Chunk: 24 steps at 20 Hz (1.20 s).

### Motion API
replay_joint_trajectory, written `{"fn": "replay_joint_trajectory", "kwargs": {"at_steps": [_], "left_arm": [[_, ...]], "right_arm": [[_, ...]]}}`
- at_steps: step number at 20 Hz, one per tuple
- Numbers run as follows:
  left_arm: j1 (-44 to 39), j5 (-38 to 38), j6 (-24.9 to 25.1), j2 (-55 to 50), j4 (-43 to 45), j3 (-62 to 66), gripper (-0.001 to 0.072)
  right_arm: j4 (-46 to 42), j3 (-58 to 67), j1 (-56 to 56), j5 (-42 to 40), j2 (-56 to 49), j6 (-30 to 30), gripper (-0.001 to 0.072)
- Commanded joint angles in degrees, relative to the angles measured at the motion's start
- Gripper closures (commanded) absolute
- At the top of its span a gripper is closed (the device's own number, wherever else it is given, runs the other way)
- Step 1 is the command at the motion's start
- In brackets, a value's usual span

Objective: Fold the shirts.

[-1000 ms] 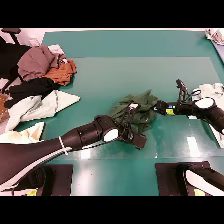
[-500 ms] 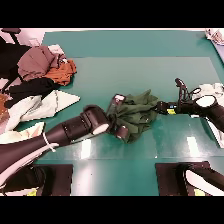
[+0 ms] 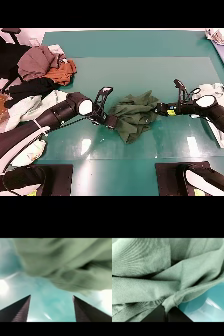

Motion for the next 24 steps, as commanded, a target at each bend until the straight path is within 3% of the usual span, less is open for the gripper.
{"fn": "replay_joint_trajectory", "kwargs": {"at_steps": [1,8,9,11,13,17,24], "left_arm": [[2.12,4.72,9.44,-0.13,-11.58,-1.95,0.0088],[2.12,6.78,12.41,-6.32,-12.09,-1.95,0.0102],[2.12,7.17,12.37,-6.16,-12.15,-1.77,0.018],[2.12,6.14,12.44,-5.81,-11.85,-0.63,0.0475],[2.12,1.42,13.86,-5.79,-11.54,1.2,0.0656],[2.14,-10.29,14.8,-4.96,-9.6,4.9,0.0677],[3.54,-13.92,9.07,11.5,-5.84,5.03,0.0676]], "right_arm": [[0.28,0.04,-0.02,0.24,0.0,0.02,0.0691],[0.9,0.15,-0.02,1.6,0.0,0.02,0.0691],[0.87,0.15,-0.02,1.79,0.0,0.02,0.0691],[0.9,0.15,-0.02,1.7,0.0,0.02,0.0691],[0.74,0.15,-0.02,1.7,0.0,0.02,0.0691],[-0.52,0.15,-0.02,1.57,0.0,0.07,0.0691],[-2.49,1.16,-8.07,4.52,3.54,0.35,0.0692]]}}
